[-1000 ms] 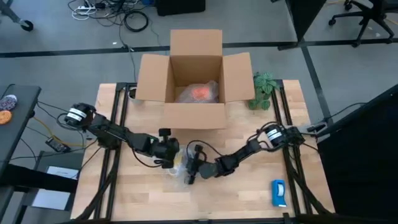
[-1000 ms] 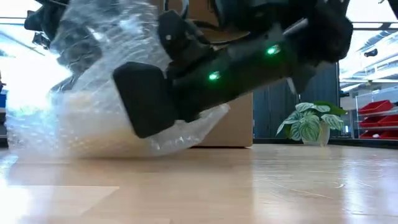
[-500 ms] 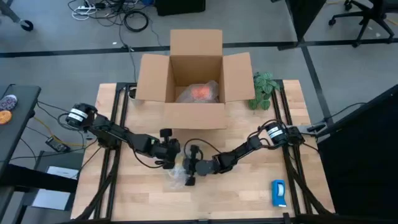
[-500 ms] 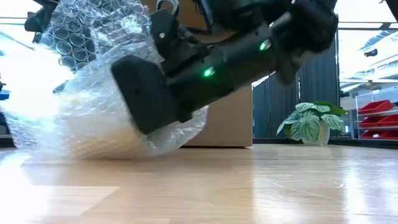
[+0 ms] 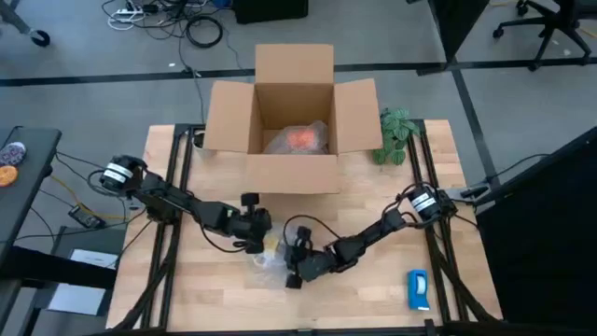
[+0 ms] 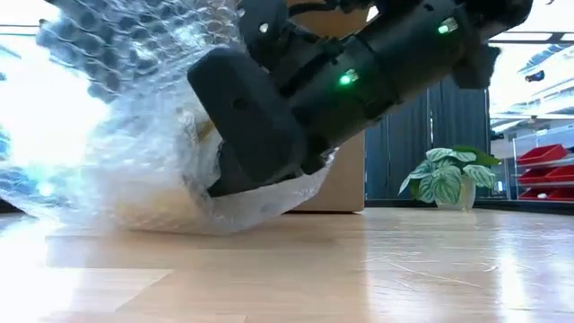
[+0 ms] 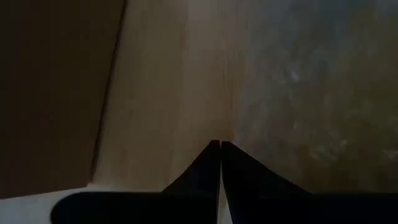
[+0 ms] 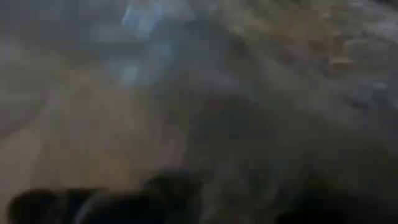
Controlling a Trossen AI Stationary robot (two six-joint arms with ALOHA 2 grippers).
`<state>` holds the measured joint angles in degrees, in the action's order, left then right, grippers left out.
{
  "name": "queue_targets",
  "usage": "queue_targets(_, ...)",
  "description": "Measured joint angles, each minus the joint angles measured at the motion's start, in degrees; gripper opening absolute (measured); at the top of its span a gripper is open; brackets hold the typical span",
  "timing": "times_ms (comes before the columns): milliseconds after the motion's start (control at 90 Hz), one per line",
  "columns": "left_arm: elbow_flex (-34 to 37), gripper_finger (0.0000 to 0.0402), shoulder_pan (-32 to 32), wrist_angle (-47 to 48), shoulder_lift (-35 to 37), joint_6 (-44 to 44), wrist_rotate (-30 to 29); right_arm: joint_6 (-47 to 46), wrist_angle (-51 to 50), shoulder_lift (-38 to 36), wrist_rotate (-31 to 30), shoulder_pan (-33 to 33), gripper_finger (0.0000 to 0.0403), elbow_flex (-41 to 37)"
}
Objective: Wrap mug
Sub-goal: Wrap the yellow mug with the bubble wrap
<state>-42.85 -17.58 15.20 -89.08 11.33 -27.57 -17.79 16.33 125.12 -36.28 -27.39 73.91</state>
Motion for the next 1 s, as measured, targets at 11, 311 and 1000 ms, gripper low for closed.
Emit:
queue_targets(11, 0.0, 0.0000, 0.0, 0.0, 0.0, 0.0, 0.0, -0.2, -0.4, -0.2, -0.2, -0.2, 0.0075, 0.0)
queue_targets(311, 0.1, 0.0000, 0.1, -1.3, -0.1, -0.5, -1.0, -5.5, -14.9, -6.4, -4.3, -3.9, 0.0075, 0.0)
queue_targets(1000, 0.1, 0.0000, 0.1, -1.6, -0.1, -0.6, -1.1, -7.8, -22.4, -14.4, -12.1, -4.0, 0.0075, -1.0)
